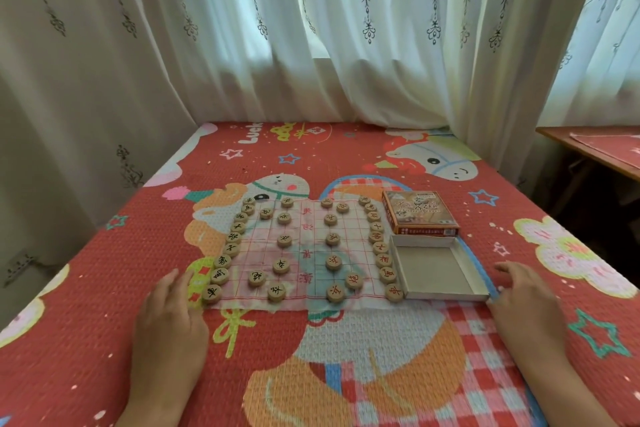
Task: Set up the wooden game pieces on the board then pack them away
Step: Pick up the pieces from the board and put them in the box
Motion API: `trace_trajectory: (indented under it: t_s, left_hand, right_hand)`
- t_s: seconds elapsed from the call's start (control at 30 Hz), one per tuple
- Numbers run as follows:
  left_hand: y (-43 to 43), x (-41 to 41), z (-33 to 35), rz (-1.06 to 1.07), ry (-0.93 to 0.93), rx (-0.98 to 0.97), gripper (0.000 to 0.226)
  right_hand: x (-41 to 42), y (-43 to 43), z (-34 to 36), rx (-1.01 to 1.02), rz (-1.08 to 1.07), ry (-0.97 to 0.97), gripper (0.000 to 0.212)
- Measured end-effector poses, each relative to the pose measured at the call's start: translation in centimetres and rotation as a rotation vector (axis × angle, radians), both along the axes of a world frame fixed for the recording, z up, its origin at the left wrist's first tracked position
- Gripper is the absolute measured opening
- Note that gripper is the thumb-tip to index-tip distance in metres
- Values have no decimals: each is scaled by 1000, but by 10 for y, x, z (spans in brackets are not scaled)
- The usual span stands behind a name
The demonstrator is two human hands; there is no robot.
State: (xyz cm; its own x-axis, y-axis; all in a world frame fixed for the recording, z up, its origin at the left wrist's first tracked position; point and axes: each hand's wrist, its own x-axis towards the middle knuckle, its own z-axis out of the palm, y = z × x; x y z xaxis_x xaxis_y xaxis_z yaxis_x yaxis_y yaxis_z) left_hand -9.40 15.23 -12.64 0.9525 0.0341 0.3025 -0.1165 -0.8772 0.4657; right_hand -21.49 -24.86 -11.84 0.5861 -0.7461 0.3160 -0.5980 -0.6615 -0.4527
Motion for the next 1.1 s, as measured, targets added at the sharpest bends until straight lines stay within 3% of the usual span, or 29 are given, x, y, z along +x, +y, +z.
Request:
trace_trajectory:
  t_s: [0.1,0.4,0.53,0.67,0.83,1.1]
  left_hand:
    - [0,1,-1,-27,92,18,53]
    - [-1,3,-6,-23,80,134,56]
    - [0,4,-8,-23,73,160,54]
    - [0,4,-8,-25,76,154,54]
    - [0,3,-7,-25,79,141,54]
    - [0,3,-7,-28,78,126,52]
  right_hand:
    - [-1,3,2,46,28,75,45]
    - [1,2,1,39,37,93,46]
    - [-2,10,9,-48,69,-61,37]
    - [-2,44,19,-203,315,-220,29]
    - [13,92,17,-331,648,-100,24]
    - [25,97,2,-347,527,65,27]
